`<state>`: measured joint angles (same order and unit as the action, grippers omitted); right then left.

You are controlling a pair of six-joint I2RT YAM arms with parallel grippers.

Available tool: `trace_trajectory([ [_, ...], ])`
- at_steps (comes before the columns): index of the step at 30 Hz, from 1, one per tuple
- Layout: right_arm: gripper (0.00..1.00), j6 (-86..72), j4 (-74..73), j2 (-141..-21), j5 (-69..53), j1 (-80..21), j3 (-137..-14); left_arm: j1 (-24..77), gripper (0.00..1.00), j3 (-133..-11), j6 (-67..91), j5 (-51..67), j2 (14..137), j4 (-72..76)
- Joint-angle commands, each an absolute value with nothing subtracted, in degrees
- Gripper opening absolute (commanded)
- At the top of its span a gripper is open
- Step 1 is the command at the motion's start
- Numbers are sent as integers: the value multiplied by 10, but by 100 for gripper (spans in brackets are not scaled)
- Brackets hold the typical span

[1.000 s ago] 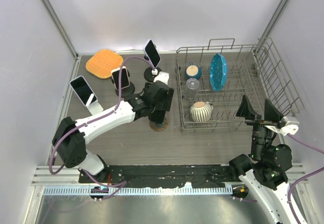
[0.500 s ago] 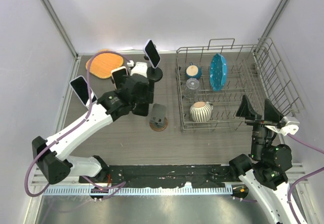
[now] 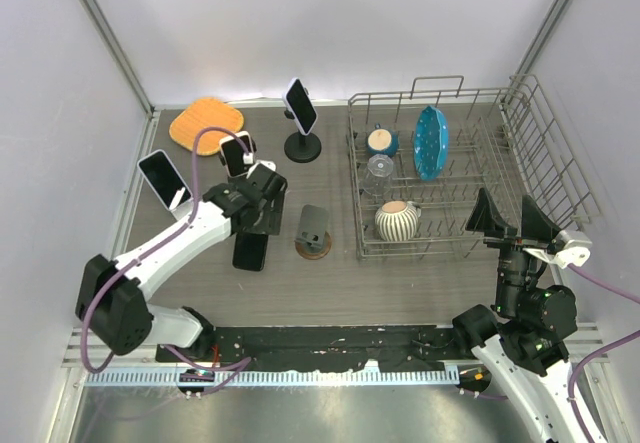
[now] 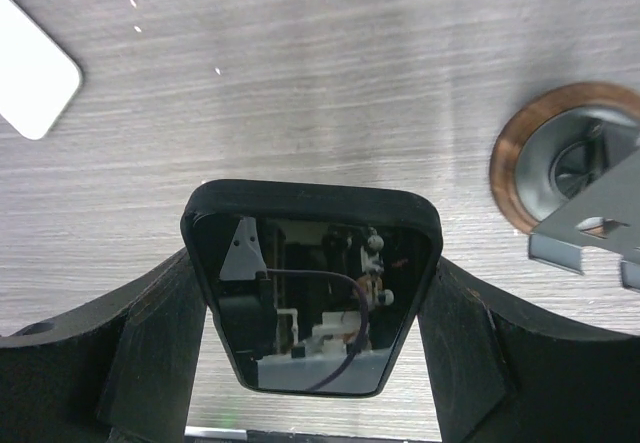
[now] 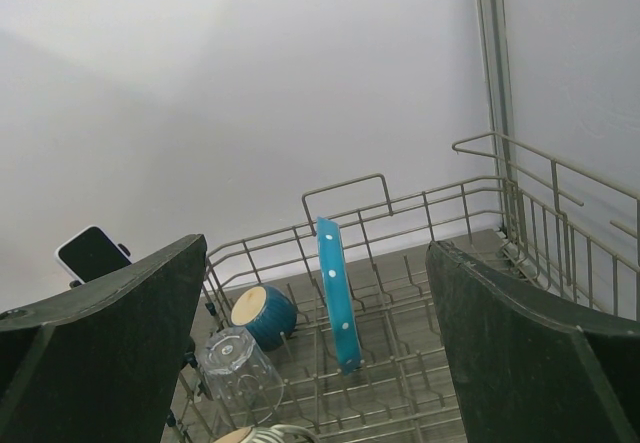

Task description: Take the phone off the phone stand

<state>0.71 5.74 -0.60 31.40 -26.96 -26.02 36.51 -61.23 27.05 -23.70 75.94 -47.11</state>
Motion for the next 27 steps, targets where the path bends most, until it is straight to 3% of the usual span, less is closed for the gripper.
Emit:
trace_trajectory([
  [1,97,1,71,-2,311,-273,-267,354,24,-609,278,-210,809,-465],
  [16,97,1,71,-2,308,-273,-267,323,29,-633,281,-168,971,-359],
  [27,97,1,73,-1,307,-273,-265,322,54,-638,285,-166,993,-319],
])
